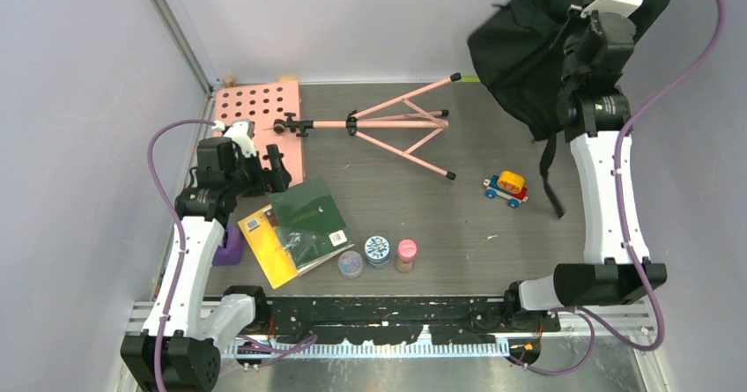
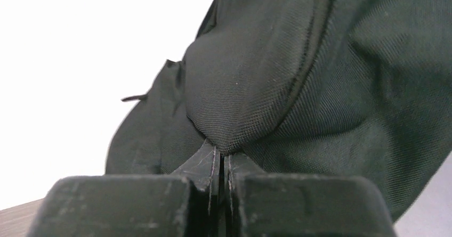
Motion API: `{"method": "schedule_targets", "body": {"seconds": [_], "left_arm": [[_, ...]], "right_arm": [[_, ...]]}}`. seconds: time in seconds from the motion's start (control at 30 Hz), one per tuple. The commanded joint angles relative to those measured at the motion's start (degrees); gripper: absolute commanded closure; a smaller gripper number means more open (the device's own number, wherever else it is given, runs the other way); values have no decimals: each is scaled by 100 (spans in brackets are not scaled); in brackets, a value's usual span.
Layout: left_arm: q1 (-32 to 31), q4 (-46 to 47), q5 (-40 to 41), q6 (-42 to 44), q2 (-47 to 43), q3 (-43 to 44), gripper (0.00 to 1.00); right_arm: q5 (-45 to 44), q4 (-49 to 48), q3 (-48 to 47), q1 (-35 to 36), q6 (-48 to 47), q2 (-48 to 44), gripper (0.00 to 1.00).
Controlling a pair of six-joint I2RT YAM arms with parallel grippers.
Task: Pack the student bag
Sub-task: Pick up the student bag at the corner of the board, then place the student bag at the center of the board.
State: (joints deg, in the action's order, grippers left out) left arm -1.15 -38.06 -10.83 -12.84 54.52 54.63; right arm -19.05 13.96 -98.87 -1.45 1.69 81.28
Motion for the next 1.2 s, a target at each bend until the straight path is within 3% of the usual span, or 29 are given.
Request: {"method": "schedule_targets", "body": {"seconds": [0.0, 0.37, 0.77, 0.9, 1.03, 1.17], "left_arm": [[-43, 161, -220, 79, -132, 152, 2], [-56, 370, -276, 97, -398, 60, 2], [-53, 547, 46, 106, -657, -45, 2], [-55, 556, 97, 132, -716, -76, 2], [-54, 537, 101, 133, -726, -83, 2], [-53, 528, 38, 126, -733, -93, 2]], "right_arm": [[515, -127, -775, 495, -87, -492, 99], [1157, 987, -1398, 2394, -265, -380, 99], [1301, 855, -1284, 4482, -984, 75, 99], [519, 233, -906, 5025, -1537, 130, 100], [-1406, -640, -866, 5431, -2437, 173, 100], [-2607, -1940, -800, 5471, -3621, 116, 100]]}}
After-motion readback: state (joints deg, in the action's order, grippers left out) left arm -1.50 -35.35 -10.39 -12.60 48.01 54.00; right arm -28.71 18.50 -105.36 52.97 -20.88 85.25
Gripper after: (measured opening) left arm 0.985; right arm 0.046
